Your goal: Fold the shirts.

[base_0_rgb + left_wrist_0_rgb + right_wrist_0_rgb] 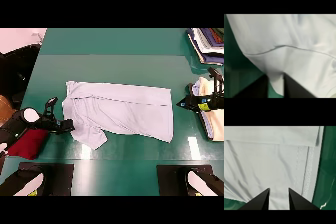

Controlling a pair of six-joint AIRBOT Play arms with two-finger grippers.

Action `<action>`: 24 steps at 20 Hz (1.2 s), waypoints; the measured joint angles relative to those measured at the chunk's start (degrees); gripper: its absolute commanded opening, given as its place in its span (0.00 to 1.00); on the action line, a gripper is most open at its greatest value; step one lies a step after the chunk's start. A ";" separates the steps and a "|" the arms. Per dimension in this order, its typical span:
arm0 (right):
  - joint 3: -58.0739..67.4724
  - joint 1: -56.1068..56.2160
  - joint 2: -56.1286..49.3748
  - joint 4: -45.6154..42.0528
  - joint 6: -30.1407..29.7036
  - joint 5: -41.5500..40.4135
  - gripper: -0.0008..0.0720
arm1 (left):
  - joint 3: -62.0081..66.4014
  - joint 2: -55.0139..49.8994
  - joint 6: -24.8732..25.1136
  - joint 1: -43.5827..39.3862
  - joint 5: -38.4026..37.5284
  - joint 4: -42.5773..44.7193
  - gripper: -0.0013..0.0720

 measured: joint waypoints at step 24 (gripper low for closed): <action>-29.40 -8.31 0.00 4.74 -3.61 -1.31 0.03 | 2.73 7.10 1.77 0.00 -3.15 0.22 0.04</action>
